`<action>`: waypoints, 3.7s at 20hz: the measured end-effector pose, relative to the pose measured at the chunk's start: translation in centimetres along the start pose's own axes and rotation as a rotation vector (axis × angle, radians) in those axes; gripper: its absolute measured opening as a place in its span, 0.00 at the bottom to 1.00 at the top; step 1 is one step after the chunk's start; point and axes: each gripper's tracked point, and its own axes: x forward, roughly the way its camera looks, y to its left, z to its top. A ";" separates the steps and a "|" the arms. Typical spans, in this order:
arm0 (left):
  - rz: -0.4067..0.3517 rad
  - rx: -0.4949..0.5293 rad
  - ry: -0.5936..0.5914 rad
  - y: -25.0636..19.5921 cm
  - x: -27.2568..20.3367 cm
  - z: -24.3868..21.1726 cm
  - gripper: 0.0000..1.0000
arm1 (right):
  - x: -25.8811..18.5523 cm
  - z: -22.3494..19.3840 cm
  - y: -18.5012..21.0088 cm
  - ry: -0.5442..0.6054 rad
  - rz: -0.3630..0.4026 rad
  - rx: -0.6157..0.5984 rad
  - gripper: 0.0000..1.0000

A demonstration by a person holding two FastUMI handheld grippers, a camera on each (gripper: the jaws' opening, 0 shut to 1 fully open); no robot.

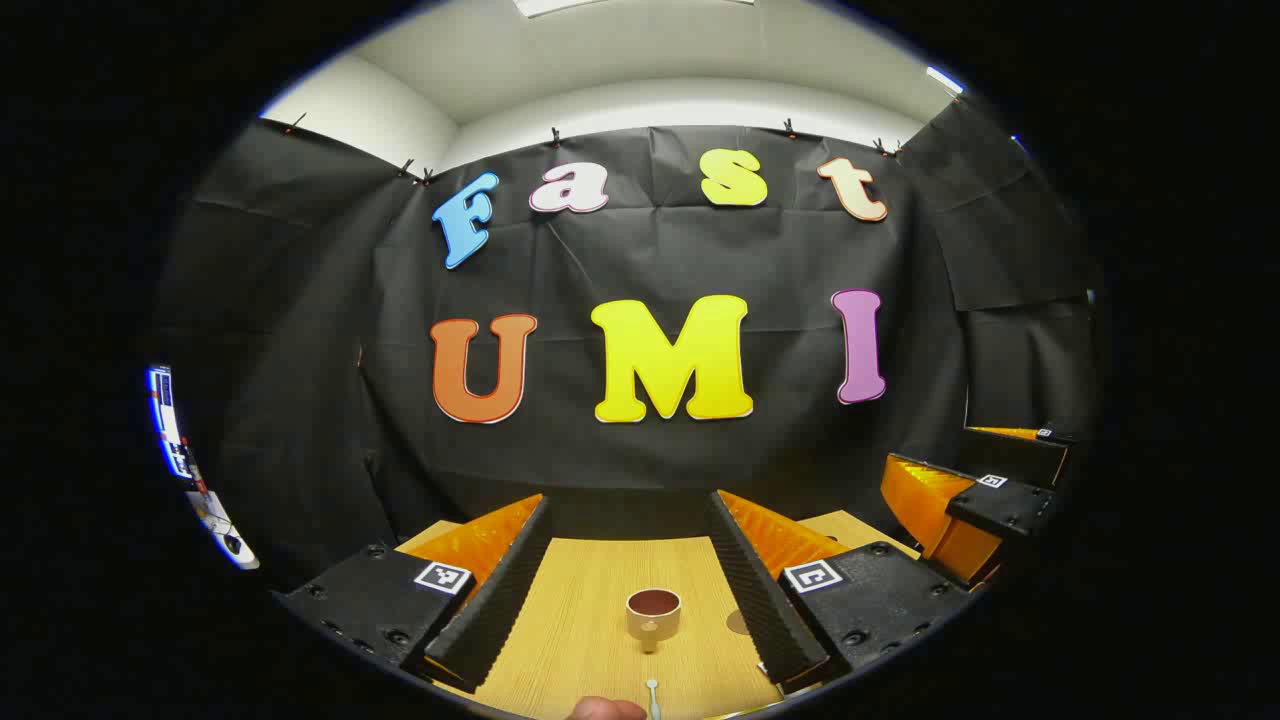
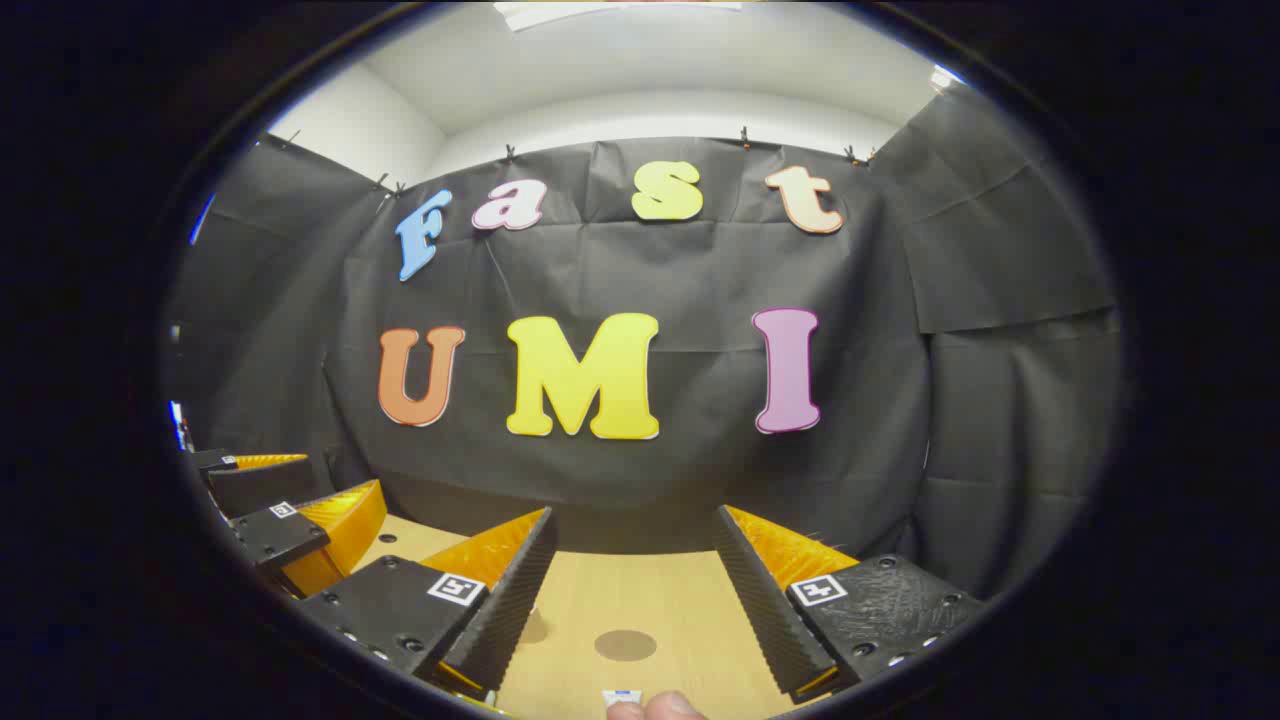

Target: Put the toothbrush and toothpaste on the desktop into the cup, then pick up the cup and place it on the coaster on the desktop.

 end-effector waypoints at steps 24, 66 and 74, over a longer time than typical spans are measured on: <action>-0.012 0.007 0.104 -1.2 -1.0 -5.0 0.98 | -0.8 -5.1 -0.7 0.097 0.023 -0.030 0.95; -0.029 -0.044 0.716 -2.7 -4.4 -34.9 0.89 | -4.2 -34.1 -0.1 0.681 0.121 -0.083 0.95; -0.039 -0.026 0.784 -2.6 -4.0 -36.5 0.71 | -4.0 -34.9 0.6 0.708 0.125 -0.081 0.95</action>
